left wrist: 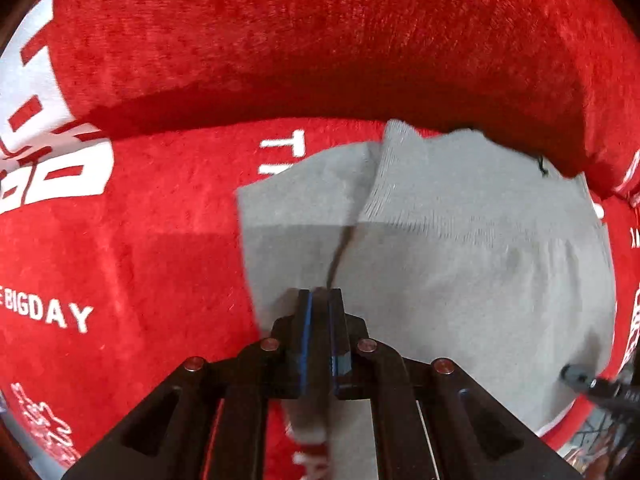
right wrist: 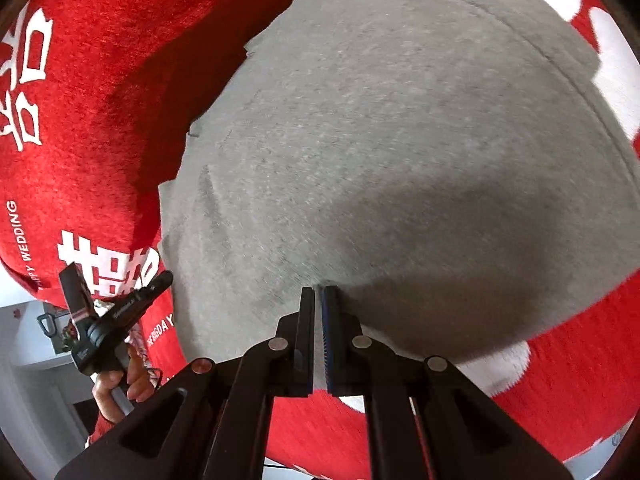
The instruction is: Fold small clothes
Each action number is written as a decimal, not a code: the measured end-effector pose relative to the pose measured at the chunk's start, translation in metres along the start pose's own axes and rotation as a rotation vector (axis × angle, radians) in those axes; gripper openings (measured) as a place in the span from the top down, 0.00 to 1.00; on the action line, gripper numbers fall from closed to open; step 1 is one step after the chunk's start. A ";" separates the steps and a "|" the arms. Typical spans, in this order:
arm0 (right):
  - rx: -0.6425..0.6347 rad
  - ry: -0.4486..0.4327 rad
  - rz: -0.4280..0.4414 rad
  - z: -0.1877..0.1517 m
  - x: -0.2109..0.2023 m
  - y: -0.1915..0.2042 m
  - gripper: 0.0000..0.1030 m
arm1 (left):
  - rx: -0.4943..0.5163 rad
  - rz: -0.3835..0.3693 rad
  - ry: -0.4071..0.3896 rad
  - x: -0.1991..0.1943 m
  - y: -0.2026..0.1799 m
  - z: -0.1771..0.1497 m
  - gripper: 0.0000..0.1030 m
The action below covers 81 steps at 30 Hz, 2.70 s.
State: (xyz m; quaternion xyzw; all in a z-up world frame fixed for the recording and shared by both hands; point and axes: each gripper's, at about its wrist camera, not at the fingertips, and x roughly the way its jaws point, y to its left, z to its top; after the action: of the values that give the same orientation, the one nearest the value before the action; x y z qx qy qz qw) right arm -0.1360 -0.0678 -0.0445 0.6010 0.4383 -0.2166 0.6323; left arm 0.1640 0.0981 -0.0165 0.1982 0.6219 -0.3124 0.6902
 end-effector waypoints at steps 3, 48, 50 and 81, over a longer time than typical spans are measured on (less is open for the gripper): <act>-0.006 -0.003 -0.002 -0.005 -0.006 0.002 0.94 | 0.008 -0.008 0.005 -0.012 0.005 -0.012 0.93; -0.228 0.076 -0.009 -0.076 0.028 0.082 0.12 | -0.093 0.150 0.023 -0.041 0.024 -0.077 0.01; -0.186 0.091 0.026 -0.078 0.030 0.077 0.12 | -0.089 0.148 0.029 -0.039 0.025 -0.077 0.01; 0.214 0.082 0.396 -0.093 0.069 0.032 0.11 | -0.196 -0.106 0.050 -0.013 0.061 -0.057 0.01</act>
State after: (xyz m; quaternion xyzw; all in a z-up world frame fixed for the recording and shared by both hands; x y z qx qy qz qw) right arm -0.1013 0.0437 -0.0728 0.7473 0.3116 -0.1088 0.5767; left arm 0.1628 0.1828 -0.0189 0.1043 0.6759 -0.2809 0.6733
